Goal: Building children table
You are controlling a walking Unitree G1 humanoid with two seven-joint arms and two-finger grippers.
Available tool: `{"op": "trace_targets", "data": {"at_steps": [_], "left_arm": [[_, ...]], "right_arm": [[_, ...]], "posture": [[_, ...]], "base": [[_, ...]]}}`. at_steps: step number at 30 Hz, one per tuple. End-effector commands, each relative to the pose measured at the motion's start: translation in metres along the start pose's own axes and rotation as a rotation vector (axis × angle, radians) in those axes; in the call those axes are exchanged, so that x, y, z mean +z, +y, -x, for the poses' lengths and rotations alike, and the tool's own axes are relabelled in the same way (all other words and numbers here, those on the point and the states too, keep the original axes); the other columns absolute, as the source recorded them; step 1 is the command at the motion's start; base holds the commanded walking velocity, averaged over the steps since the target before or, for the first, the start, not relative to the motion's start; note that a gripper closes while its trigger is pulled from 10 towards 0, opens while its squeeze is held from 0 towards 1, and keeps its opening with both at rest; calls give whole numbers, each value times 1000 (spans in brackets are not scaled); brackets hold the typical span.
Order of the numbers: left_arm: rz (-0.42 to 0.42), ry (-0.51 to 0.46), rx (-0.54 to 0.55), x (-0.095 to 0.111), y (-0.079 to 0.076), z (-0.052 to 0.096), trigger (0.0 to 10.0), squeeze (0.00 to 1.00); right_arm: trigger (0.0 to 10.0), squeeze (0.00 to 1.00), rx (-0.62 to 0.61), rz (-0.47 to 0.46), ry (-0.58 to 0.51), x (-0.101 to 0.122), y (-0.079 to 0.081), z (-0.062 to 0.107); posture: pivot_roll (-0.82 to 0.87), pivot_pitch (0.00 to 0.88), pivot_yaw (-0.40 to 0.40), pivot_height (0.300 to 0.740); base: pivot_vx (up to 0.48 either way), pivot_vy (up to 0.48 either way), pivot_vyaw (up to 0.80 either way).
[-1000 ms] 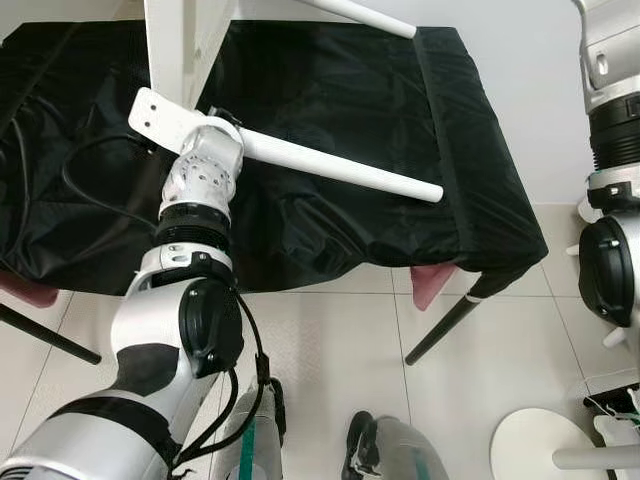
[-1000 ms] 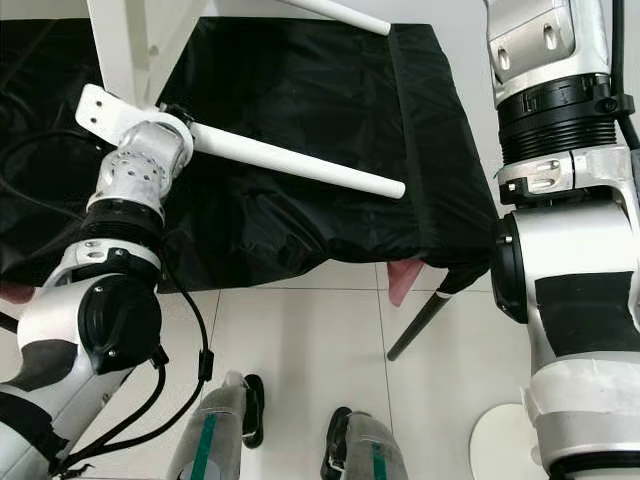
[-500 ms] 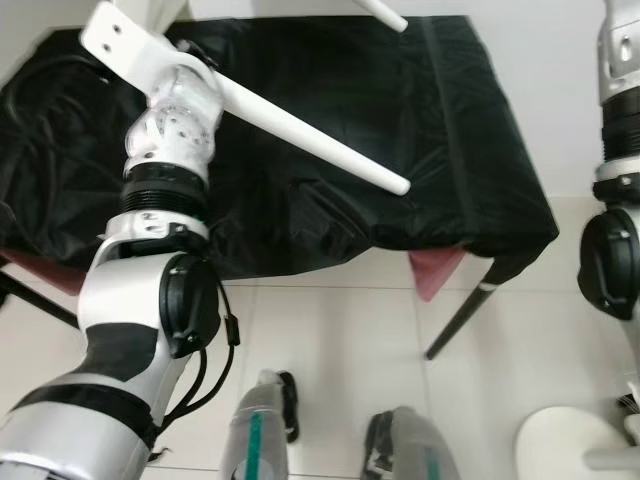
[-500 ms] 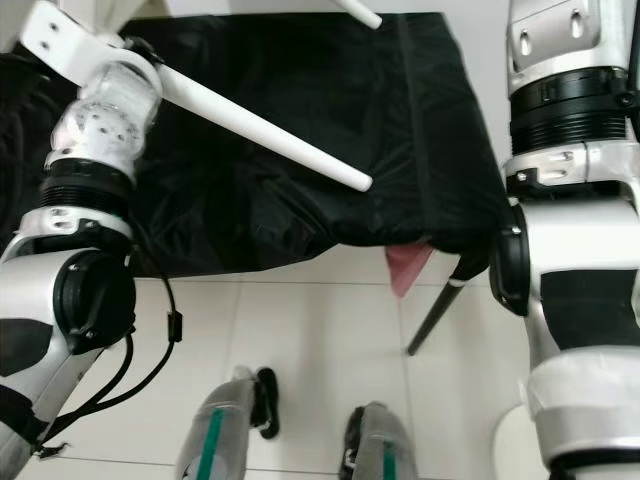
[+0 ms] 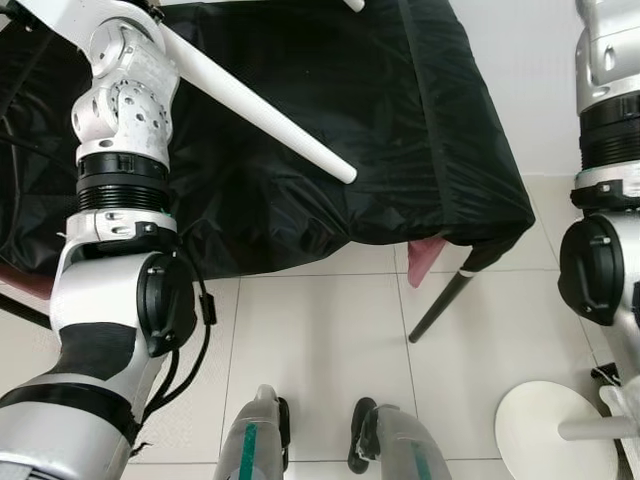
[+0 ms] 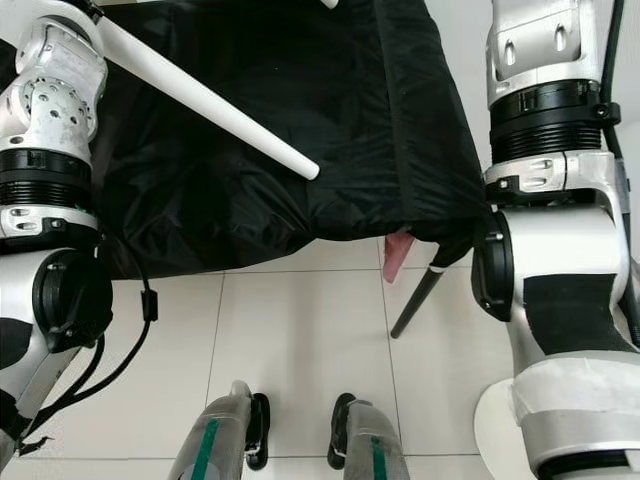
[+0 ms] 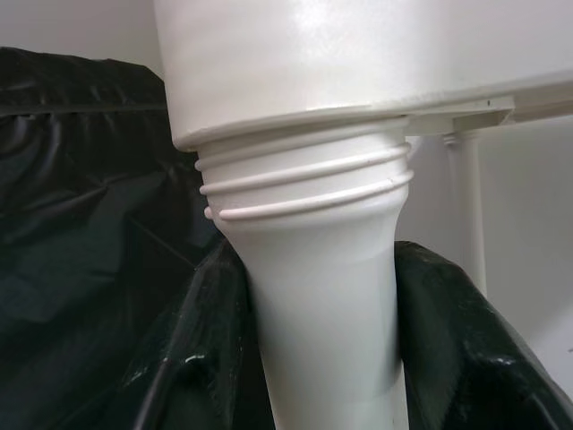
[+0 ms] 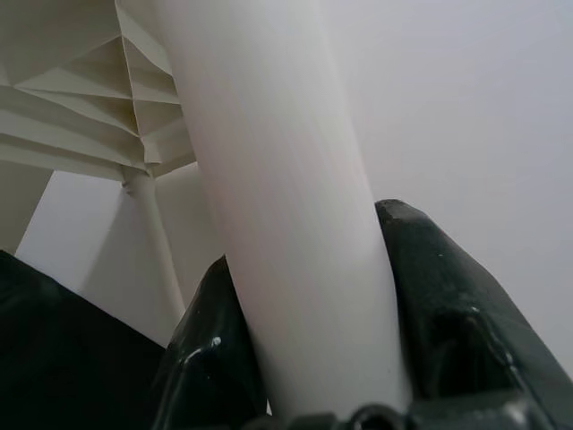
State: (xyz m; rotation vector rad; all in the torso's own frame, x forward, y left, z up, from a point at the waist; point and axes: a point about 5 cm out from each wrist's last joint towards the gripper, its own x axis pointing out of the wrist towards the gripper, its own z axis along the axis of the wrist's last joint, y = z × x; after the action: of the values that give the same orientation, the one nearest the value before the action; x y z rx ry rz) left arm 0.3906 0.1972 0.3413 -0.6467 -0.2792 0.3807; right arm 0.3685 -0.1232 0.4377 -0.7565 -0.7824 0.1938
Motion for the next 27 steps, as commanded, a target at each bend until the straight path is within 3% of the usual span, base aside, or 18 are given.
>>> {"op": "trace_targets", "data": {"at_steps": [1, 6, 10, 12, 15, 22, 25, 27], "left_arm": [[-44, -73, -332, 21, -24, 7, 0, 0], [-56, -136, -314, 39, -10, 11, 0, 0], [-63, -157, -311, 44, -8, 11, 0, 0], [-61, -186, -313, 52, -7, 13, 0, 0], [-61, -186, -313, 52, -7, 13, 0, 0], [-81, -255, -292, 77, 4, 19, 0, 0], [-91, -259, -288, 78, 5, 20, 0, 0], [-103, -263, -305, 81, 8, 25, 0, 0]], "right_arm": [[0, 0, 21, -178, -56, -6, 23, 3], [0, 0, 42, -227, -27, -17, 34, 10], [0, 0, 46, -253, -28, -18, 37, 11], [0, 0, 50, -311, -27, -20, 45, 10], [0, 0, 50, -311, -27, -20, 45, 10], [0, 0, 129, -433, 17, -34, 88, 15], [0, 0, 135, -442, 23, -36, 90, 16], [0, 0, 176, -512, 38, -41, 102, 20]], "posture": [[-84, 107, 106, 740], [-77, 119, 103, 740], [-76, 121, 102, 740], [-73, 125, 101, 740], [-73, 125, 101, 740], [-74, 133, 94, 740], [-71, 140, 91, 740], [-69, 145, 91, 740]], "base": [[0, 0, 0], [0, 0, 0], [0, 0, 0], [0, 0, 0], [0, 0, 0], [0, 0, 0], [0, 0, 0], [0, 0, 0]]}}
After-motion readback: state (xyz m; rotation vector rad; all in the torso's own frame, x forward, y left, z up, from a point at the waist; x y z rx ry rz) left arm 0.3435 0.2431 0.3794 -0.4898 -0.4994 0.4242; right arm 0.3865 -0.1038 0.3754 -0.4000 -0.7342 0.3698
